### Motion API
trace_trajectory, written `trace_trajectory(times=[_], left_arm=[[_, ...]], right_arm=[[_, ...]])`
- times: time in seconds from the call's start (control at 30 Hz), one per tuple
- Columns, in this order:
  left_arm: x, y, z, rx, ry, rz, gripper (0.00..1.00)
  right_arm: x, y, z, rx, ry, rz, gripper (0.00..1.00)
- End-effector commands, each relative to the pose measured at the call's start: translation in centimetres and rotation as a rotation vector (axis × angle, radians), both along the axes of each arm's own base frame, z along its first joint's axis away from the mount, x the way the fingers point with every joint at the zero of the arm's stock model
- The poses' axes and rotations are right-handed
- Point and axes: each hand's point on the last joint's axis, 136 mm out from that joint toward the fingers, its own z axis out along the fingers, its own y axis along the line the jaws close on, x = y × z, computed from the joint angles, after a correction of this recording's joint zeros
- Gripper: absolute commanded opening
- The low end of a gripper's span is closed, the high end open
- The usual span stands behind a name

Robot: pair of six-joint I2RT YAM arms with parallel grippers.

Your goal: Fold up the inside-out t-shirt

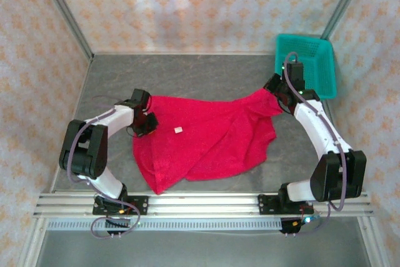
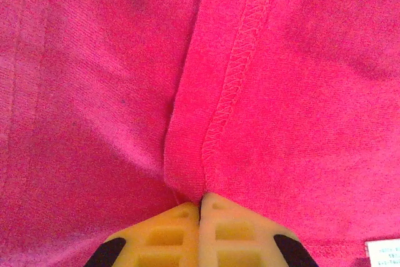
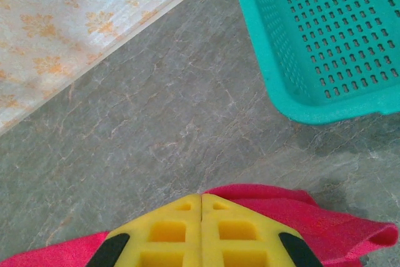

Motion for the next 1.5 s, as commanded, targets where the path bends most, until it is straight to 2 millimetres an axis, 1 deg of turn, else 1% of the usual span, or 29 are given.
trace_trajectory(times=[0.0, 0.27, 0.4, 0.43, 0.6, 0.63, 0.9, 1.23, 1.3, 1.47], left_arm=[[0.2, 0.5, 1.7, 0.042, -0.024, -0.008, 0.00], [0.0, 0.4, 2.7, 0.047, -0.030, -0.018, 0.00], [-0.1, 0.4, 2.7, 0.046, -0.032, -0.022, 0.02], [-0.1, 0.3, 2.7, 0.043, -0.033, -0.024, 0.03], [-0.2, 0.1, 2.2, 0.037, -0.023, -0.034, 0.25], [-0.2, 0.1, 2.2, 0.036, -0.024, -0.035, 0.26], [-0.3, 0.0, 1.5, 0.032, -0.012, -0.033, 0.25], [-0.3, -0.1, 0.2, 0.033, 0.014, -0.033, 0.24], [-0.2, -0.2, 0.1, 0.031, 0.018, -0.033, 0.21], [-0.1, -0.2, 0.5, 0.039, 0.014, -0.036, 0.05]], right_arm=[[0.4, 0.2, 0.3, 0.007, -0.016, -0.002, 0.00], [0.5, 0.3, 0.3, 0.010, -0.013, -0.002, 0.00], [0.4, 0.3, 0.4, 0.013, -0.013, 0.000, 0.00], [0.4, 0.3, 0.5, 0.014, -0.015, 0.000, 0.00], [0.4, 0.3, 0.5, 0.012, -0.014, -0.002, 0.00], [0.4, 0.3, 0.6, 0.012, -0.015, -0.002, 0.00], [0.4, 0.3, 0.6, 0.011, -0.015, -0.003, 0.00], [0.5, 0.3, 0.5, 0.010, -0.011, -0.003, 0.00], [0.5, 0.2, 0.6, 0.009, -0.012, -0.005, 0.00], [0.6, 0.2, 0.5, 0.007, -0.009, -0.003, 0.00]])
